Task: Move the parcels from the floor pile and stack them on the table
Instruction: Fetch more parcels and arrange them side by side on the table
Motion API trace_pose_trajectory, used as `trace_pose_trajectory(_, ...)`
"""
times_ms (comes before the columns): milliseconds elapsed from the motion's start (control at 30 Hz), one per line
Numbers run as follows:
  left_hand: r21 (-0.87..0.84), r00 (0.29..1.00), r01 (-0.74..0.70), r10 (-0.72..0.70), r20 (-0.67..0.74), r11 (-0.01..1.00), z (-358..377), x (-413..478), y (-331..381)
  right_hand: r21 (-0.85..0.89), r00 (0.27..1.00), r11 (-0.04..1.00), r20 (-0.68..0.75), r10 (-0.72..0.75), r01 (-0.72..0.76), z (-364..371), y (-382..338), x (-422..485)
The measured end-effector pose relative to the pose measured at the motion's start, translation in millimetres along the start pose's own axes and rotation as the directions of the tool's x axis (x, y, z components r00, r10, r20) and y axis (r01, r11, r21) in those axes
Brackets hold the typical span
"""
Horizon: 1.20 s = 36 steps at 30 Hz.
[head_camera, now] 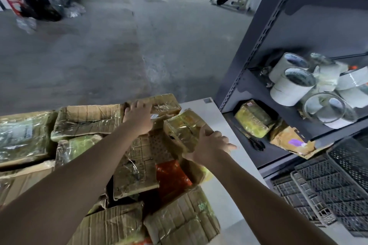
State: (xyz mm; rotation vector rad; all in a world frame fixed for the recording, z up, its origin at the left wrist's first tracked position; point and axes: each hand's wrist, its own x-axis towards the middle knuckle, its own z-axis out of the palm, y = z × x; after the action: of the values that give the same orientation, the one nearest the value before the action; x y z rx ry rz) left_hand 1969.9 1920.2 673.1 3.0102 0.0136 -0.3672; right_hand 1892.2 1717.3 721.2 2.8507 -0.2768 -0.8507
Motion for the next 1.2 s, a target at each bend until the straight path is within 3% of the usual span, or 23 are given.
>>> trace_pose_trajectory(100, -0.017, 1.000, 0.008, -0.008, -0.001, 1.000, 3.8, -6.6, -5.4, -0.034, 1.000, 0.999, -0.015, -0.021, 0.020, 1.4, -14.8, -1.6)
trace_pose_trajectory(233, 0.016, 1.000, -0.027, 0.027, 0.001, 1.000, 9.9, -9.6, -14.2, 0.074, 0.998, 0.995, -0.037, -0.058, 0.061, -4.1, -8.1, 6.4)
trace_pose_trajectory(433, -0.043, 0.999, -0.042, 0.043, 0.010, 0.998, 9.7, -10.8, -16.6, 0.278, 0.950, 0.927, -0.254, -0.182, 0.252, -5.8, 17.4, 36.8)
trace_pose_trajectory(633, -0.095, 0.990, -0.060, 0.047, -0.133, 0.994, 17.7, -35.5, -15.5, 0.369, 0.933, 0.881, -0.309, -0.183, 0.295, -4.2, 23.2, 47.1)
trace_pose_trajectory(833, -0.138, 0.985, -0.064, 0.040, -0.168, 0.988, 31.4, -60.5, -13.6, 0.440, 0.963, 0.860, -0.183, -0.195, 0.258, 2.2, 12.6, 47.6)
trace_pose_trajectory(1033, -0.145, 0.989, -0.023, 0.002, -0.147, 0.989, 18.4, -52.0, -11.0, 0.342, 0.961, 0.900, -0.050, -0.271, 0.272, 12.0, 5.0, 46.0)
trace_pose_trajectory(1200, -0.082, 0.986, -0.103, 0.091, -0.138, 0.991, 4.6, -25.4, -0.5, 0.353, 0.960, 0.895, -0.030, -0.279, 0.271, 9.9, 3.5, 44.0)
